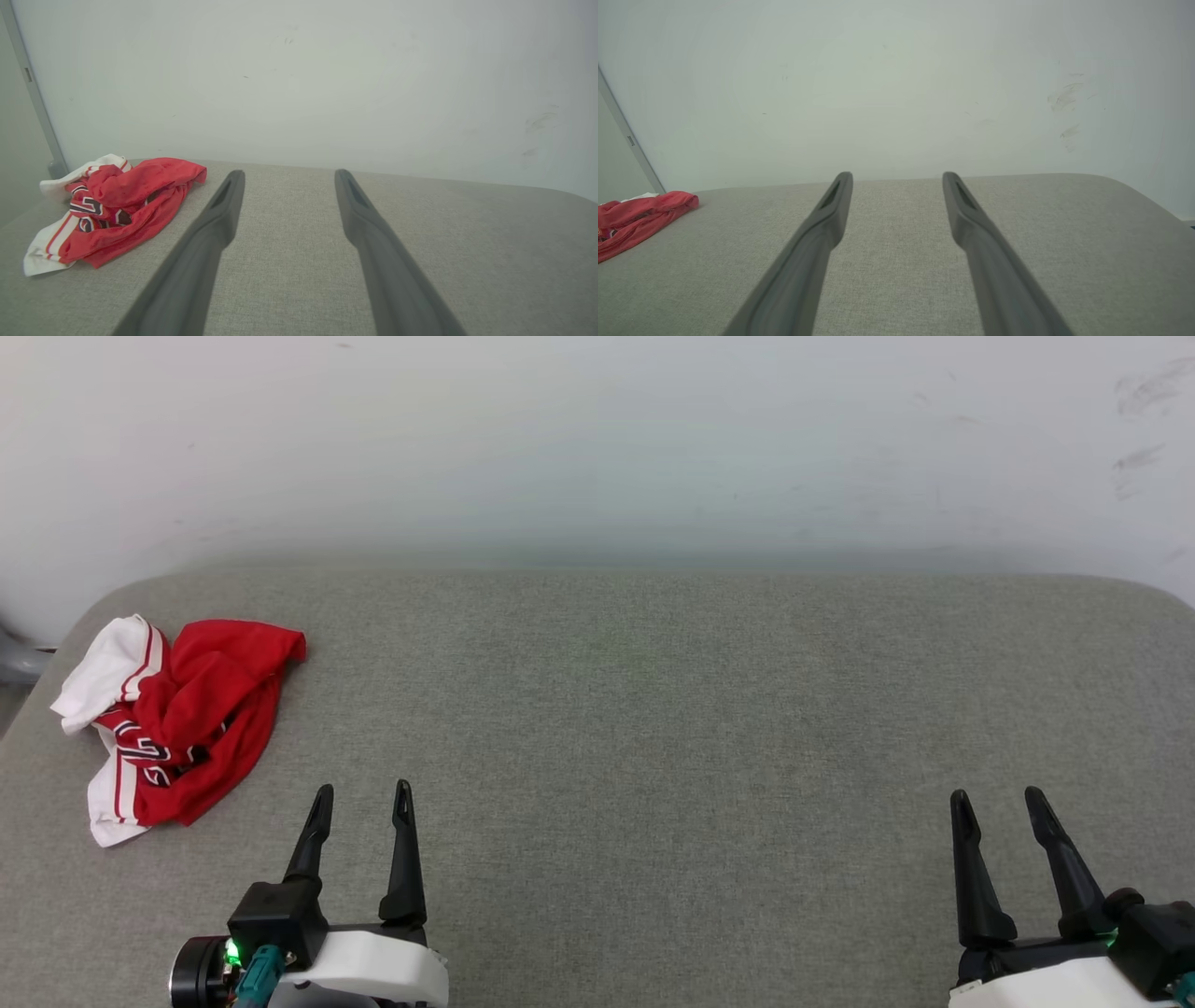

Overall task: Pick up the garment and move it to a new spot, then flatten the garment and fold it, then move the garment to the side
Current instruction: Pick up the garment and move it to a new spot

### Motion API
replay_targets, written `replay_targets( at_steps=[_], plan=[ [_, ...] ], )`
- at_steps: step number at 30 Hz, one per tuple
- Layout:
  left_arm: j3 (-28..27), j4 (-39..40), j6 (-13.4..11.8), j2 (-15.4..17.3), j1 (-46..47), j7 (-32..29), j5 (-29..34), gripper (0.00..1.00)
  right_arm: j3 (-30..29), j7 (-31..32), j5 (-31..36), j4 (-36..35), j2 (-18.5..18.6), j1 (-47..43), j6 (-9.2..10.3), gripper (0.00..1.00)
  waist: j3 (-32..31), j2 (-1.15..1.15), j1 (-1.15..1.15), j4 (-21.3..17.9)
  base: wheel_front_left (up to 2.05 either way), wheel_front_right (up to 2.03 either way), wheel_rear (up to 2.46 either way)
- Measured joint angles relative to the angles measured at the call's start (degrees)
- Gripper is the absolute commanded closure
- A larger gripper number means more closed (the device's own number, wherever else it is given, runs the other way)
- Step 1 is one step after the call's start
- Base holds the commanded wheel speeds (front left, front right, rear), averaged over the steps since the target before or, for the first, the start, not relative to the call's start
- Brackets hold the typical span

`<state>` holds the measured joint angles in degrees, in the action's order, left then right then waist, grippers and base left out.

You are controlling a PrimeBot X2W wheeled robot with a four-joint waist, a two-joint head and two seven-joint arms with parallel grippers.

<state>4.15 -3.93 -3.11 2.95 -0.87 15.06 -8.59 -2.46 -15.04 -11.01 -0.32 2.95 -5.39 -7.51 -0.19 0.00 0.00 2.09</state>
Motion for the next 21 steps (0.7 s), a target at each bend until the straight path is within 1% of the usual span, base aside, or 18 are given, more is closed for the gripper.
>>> replay_targets(
  at_steps=[10,15,21],
  plan=[
    [-0.1,-0.5,-0.1,0.0,0.0,0.0,0.4,0.0,0.4,0.0,0.3,0.2,0.0,-0.1,0.0,0.0,0.0,0.0,0.0,1.3,0.0,0.0,0.0],
    [-0.5,-0.6,-0.1,0.0,0.0,0.0,0.8,0.0,0.5,0.0,0.5,0.2,0.0,-0.4,0.0,0.0,0.0,0.0,0.0,3.0,0.0,0.0,0.0],
    [-0.9,-0.8,0.1,0.0,0.0,0.0,1.1,0.0,0.9,0.0,1.0,0.2,0.0,-0.6,0.0,0.0,0.0,0.0,0.0,6.1,0.0,0.0,0.0]
  ],
)
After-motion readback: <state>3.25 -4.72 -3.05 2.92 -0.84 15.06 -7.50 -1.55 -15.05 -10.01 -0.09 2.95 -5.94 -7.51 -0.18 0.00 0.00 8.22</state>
